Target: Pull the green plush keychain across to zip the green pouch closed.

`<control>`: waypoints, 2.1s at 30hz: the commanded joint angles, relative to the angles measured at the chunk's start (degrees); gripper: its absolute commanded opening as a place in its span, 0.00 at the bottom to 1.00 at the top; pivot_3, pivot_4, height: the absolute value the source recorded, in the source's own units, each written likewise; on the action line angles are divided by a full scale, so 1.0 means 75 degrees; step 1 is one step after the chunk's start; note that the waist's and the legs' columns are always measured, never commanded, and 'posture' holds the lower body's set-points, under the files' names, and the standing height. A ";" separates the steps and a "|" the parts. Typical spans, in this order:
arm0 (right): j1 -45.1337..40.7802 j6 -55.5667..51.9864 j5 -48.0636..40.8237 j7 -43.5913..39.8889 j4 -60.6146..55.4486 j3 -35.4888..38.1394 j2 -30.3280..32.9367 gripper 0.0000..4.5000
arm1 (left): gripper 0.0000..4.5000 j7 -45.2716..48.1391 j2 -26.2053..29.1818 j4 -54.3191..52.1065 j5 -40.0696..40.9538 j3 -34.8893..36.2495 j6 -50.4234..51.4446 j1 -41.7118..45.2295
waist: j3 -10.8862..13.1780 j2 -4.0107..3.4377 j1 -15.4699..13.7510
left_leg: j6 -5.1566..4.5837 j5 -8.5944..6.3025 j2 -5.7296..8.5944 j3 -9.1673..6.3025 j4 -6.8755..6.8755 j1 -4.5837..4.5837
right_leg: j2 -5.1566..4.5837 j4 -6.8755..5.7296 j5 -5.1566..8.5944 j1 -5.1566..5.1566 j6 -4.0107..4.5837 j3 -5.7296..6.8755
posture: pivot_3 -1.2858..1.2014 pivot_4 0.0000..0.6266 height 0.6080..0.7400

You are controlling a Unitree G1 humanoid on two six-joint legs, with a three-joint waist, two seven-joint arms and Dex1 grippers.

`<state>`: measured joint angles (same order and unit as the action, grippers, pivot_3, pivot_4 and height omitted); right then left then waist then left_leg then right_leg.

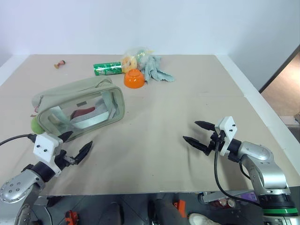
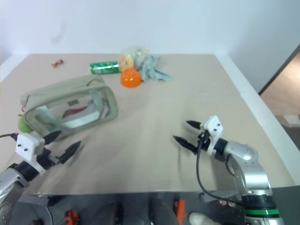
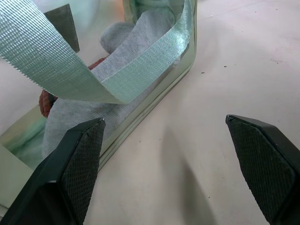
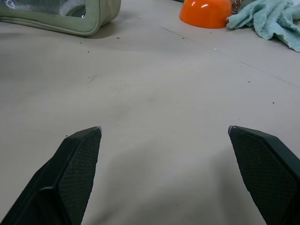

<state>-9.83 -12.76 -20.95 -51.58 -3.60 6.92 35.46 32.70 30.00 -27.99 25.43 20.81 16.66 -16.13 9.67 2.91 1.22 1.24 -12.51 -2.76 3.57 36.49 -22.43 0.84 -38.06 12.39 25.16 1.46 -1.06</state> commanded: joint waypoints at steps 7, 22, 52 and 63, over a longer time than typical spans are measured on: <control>-0.0227 0.0063 -0.0113 -0.0131 -0.0048 0.0201 0.0265 1.00 | 0.95 0.0337 -0.0035 -0.0456 0.0585 0.0009 -0.0138 0.0036 | 0.0000 0.0000 -0.0001 | 0.0000 0.0000 0.0001 0.0003 0.0001 0.0000 | -0.0003 0.0000 0.0004 0.0000 0.0006 -0.0003 | 0.52 0.24 1.00; -0.0686 0.0108 -0.0143 -0.0372 0.0132 -0.0023 0.0176 1.00 | 0.95 0.0102 -0.0227 -0.0540 0.0588 0.0094 -0.0249 -0.0022 | 0.0000 0.0000 0.0011 | 0.0000 0.0000 0.0001 0.0003 0.0001 0.0000 | 0.0000 0.0000 -0.0001 0.0000 -0.0001 -0.0003 | 0.52 0.24 1.00; -0.3824 -0.0415 -0.0918 -0.3039 0.1043 -0.1311 -0.0373 1.00 | 0.95 -0.2118 0.0334 -0.1892 0.2602 0.3287 0.0403 -0.0683 | 0.0005 0.0005 0.0014 | 0.0002 -0.0015 -0.0012 -0.0004 0.0010 0.0003 | 0.0035 -0.0005 -0.0002 0.0000 0.0011 0.0006 | 0.52 0.24 1.00; -0.3471 -0.0806 -0.1015 -0.2497 0.0227 -0.1089 -0.0297 1.00 | 0.95 -0.1144 0.1359 -0.0441 0.2328 0.2742 0.0734 0.0310 | 0.0007 0.0002 -0.0002 | 0.0010 -0.0020 -0.0029 0.0007 0.0005 -0.0006 | 0.0025 -0.0004 0.0001 0.0010 0.0015 0.0002 | 0.52 0.24 1.00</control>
<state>-35.81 -18.17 -26.86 -71.37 1.64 -3.39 32.68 22.74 38.25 -32.86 43.68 41.77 22.45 -15.12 9.72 2.92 1.20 1.32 -12.66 -2.98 3.62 36.52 -22.47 1.04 -38.09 12.40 25.23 1.58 -1.03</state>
